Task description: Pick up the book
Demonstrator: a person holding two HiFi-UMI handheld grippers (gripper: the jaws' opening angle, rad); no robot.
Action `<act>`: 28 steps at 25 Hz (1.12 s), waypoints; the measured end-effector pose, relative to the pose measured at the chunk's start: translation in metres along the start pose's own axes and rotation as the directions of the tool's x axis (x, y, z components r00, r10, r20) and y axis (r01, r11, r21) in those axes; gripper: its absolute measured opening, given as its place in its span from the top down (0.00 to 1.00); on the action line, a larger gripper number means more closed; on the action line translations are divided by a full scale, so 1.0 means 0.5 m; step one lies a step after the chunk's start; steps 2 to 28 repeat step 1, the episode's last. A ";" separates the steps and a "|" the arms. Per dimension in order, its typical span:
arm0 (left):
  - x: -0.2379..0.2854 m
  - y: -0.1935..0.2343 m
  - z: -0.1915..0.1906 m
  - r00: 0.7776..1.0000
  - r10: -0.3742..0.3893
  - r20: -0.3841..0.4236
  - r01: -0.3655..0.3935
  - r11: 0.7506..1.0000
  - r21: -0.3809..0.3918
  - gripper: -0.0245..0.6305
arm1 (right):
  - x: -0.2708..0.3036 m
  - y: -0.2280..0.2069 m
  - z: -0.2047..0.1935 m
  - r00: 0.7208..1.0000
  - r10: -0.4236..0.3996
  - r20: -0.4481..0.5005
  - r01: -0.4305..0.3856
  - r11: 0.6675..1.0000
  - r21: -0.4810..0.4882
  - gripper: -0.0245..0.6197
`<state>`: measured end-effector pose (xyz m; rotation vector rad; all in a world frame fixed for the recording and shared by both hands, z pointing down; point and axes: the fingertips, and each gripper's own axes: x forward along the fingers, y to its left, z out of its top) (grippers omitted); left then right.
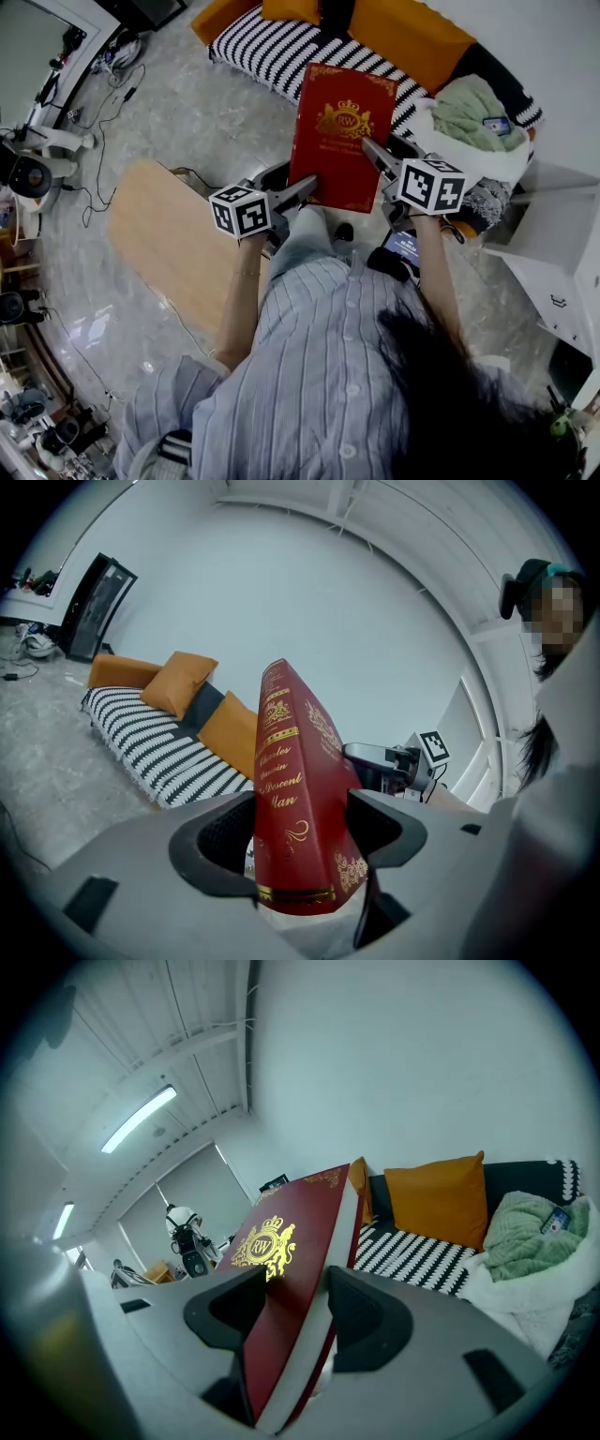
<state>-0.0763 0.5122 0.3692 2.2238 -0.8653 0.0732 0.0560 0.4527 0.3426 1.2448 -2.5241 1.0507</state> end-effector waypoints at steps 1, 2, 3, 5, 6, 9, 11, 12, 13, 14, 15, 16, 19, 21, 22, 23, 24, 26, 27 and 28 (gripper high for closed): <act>-0.003 0.000 -0.002 1.000 0.002 0.000 -0.002 1.000 -0.002 0.47 | 0.000 0.002 -0.002 1.000 0.002 -0.002 -0.002 1.000 -0.001 0.62; -0.003 0.000 -0.002 1.000 0.002 0.000 -0.002 1.000 -0.002 0.47 | 0.000 0.002 -0.002 1.000 0.002 -0.002 -0.002 1.000 -0.001 0.62; -0.003 0.000 -0.002 1.000 0.002 0.000 -0.002 1.000 -0.002 0.47 | 0.000 0.002 -0.002 1.000 0.002 -0.002 -0.002 1.000 -0.001 0.62; -0.003 0.000 -0.002 1.000 0.002 0.000 -0.002 1.000 -0.002 0.47 | 0.000 0.002 -0.002 1.000 0.002 -0.002 -0.002 1.000 -0.001 0.62; -0.003 0.000 -0.002 1.000 0.002 0.000 -0.002 1.000 -0.002 0.47 | 0.000 0.002 -0.002 1.000 0.002 -0.002 -0.002 1.000 -0.001 0.62; -0.003 0.000 -0.002 1.000 0.002 0.000 -0.002 1.000 -0.002 0.47 | 0.000 0.002 -0.002 1.000 0.002 -0.002 -0.002 1.000 -0.001 0.62; -0.003 0.000 -0.002 1.000 0.002 0.000 -0.002 1.000 -0.002 0.47 | 0.000 0.002 -0.002 1.000 0.002 -0.002 -0.002 1.000 -0.001 0.62; -0.003 0.000 -0.002 1.000 0.002 0.000 -0.002 1.000 -0.002 0.47 | 0.000 0.002 -0.002 1.000 0.002 -0.002 -0.002 1.000 -0.001 0.62; -0.003 0.000 -0.002 1.000 0.002 0.000 -0.002 1.000 -0.002 0.47 | 0.000 0.002 -0.002 1.000 0.002 -0.002 -0.002 1.000 -0.001 0.62; -0.003 0.000 -0.002 1.000 0.002 0.000 -0.002 1.000 -0.002 0.47 | 0.000 0.002 -0.002 1.000 0.002 -0.002 -0.002 1.000 -0.001 0.62; -0.003 0.000 -0.002 1.000 0.002 0.000 -0.002 1.000 -0.002 0.47 | 0.000 0.002 -0.002 1.000 0.002 -0.002 -0.002 1.000 -0.001 0.62; -0.003 0.000 -0.002 1.000 0.002 0.000 -0.002 1.000 -0.002 0.47 | 0.000 0.002 -0.002 1.000 0.002 -0.002 -0.002 1.000 -0.001 0.62; -0.003 0.000 -0.002 1.000 0.002 0.000 -0.002 1.000 -0.002 0.47 | 0.000 0.002 -0.002 1.000 0.002 -0.002 -0.002 1.000 -0.001 0.62; -0.003 0.000 -0.002 1.000 0.002 0.000 -0.002 1.000 -0.002 0.47 | 0.000 0.002 -0.002 1.000 0.002 -0.002 -0.002 1.000 -0.001 0.62; -0.003 0.000 -0.002 1.000 0.002 0.000 -0.002 1.000 -0.002 0.47 | 0.000 0.002 -0.002 1.000 0.002 -0.002 -0.002 1.000 -0.001 0.62; -0.003 0.000 -0.002 1.000 0.002 0.000 -0.002 1.000 -0.002 0.47 | 0.000 0.002 -0.002 1.000 0.002 -0.002 -0.002 1.000 -0.001 0.62; -0.003 0.000 -0.002 1.000 0.002 0.000 -0.002 1.000 -0.002 0.47 | 0.000 0.002 -0.002 1.000 0.002 -0.002 -0.002 1.000 -0.001 0.62; -0.003 0.000 -0.002 1.000 0.002 0.000 -0.002 1.000 -0.002 0.47 | 0.000 0.002 -0.002 1.000 0.002 -0.002 -0.002 1.000 -0.001 0.62; -0.003 0.000 -0.002 1.000 0.002 0.000 -0.002 1.000 -0.002 0.47 | 0.000 0.002 -0.002 1.000 0.002 -0.002 -0.002 1.000 -0.001 0.62; -0.003 0.000 -0.002 1.000 0.002 0.000 -0.002 1.000 -0.002 0.47 | 0.000 0.002 -0.002 1.000 0.002 -0.002 -0.002 1.000 -0.001 0.62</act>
